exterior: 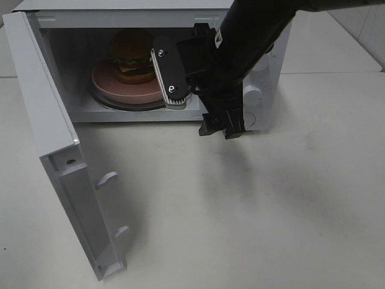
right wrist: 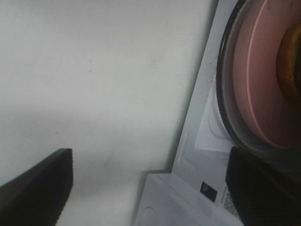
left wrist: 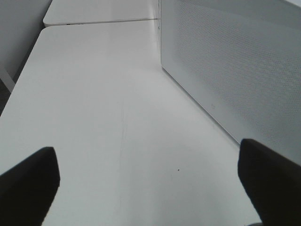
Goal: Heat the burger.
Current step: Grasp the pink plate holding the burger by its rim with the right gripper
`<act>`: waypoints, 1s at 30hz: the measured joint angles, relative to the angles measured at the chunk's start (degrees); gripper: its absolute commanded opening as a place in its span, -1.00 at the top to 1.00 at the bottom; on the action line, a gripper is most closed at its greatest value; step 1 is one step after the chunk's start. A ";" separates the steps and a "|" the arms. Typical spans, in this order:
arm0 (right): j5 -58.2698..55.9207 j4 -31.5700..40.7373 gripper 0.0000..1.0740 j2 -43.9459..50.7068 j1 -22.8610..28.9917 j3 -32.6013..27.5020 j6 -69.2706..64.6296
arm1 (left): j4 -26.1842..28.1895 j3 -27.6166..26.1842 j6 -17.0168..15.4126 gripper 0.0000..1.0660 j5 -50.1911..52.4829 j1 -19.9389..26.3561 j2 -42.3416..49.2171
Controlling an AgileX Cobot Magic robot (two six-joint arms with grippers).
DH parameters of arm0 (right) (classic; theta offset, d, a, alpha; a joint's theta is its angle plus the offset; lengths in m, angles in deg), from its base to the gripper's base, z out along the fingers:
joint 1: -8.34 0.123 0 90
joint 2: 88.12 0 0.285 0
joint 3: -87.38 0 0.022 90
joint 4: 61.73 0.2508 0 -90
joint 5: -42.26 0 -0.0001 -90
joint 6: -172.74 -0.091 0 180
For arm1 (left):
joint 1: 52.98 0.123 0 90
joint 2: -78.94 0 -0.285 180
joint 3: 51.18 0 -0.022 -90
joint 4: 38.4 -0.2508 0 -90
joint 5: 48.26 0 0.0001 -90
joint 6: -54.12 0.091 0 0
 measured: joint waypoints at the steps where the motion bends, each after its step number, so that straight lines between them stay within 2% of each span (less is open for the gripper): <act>1: 0.92 0.00 -0.57 -1.09 0.00 1.09 -0.11 | 0.00 0.00 0.00 -0.83 0.00 0.00 0.00; 13: 5.73 0.00 -0.54 -6.65 0.00 6.13 -1.66 | 0.00 0.00 0.00 -0.83 0.00 0.00 0.00; 30: 7.05 0.06 -0.51 -17.53 0.00 16.79 -2.06 | 0.00 0.00 0.00 -0.83 0.00 0.00 0.00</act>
